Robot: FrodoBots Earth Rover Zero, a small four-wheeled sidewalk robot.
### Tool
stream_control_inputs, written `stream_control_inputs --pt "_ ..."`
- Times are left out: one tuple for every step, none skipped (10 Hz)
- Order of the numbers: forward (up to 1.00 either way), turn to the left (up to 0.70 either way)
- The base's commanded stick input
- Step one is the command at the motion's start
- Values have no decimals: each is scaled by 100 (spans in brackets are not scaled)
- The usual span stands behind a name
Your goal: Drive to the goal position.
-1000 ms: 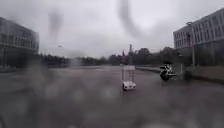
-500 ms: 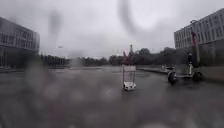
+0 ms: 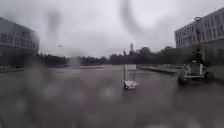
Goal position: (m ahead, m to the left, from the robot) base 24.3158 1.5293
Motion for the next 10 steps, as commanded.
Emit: stream_control_inputs --pt "100 0" --pt "100 0" --pt "100 0" --pt "100 0" --pt "100 0" --pt "100 0" --pt "100 0" --pt "100 0" --pt "100 0" --pt "100 0"
